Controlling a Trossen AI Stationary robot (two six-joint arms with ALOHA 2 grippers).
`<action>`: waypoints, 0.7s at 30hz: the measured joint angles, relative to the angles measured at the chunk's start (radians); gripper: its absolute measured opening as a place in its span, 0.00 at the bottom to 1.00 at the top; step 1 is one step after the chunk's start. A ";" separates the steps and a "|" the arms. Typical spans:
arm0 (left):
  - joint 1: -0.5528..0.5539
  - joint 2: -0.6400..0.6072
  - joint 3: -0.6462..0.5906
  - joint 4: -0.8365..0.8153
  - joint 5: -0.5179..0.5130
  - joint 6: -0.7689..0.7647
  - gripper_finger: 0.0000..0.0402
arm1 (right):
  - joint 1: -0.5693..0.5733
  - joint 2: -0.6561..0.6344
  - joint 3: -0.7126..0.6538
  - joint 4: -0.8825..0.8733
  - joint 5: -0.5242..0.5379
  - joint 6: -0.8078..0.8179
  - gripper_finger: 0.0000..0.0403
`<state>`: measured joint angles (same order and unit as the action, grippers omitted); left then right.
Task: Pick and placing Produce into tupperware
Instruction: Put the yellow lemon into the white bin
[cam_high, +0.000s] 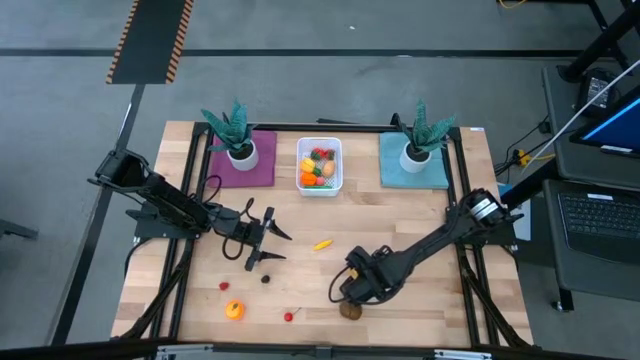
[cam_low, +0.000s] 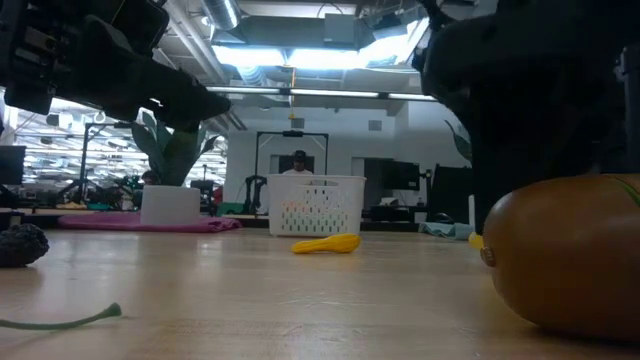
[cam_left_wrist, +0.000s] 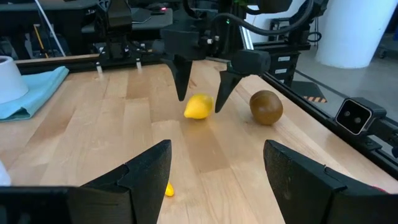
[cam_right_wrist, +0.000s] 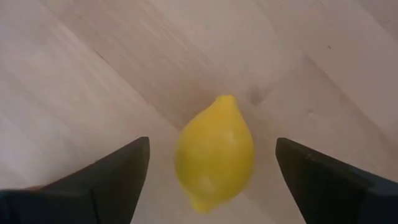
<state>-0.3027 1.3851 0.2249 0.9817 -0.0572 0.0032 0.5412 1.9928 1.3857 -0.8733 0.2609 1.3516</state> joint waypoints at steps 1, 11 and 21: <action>0.000 0.000 0.000 -0.006 0.000 0.000 0.62 | -0.003 0.005 0.000 0.001 0.000 0.001 0.87; 0.000 0.000 0.000 -0.013 0.000 0.000 0.62 | -0.024 0.031 0.000 0.004 0.000 0.000 0.87; 0.000 0.000 0.000 -0.024 0.000 0.000 0.62 | -0.027 0.031 0.000 -0.022 -0.052 0.001 0.87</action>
<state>-0.3027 1.3853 0.2249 0.9573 -0.0574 0.0035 0.5144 2.0235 1.3857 -0.8951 0.2085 1.3529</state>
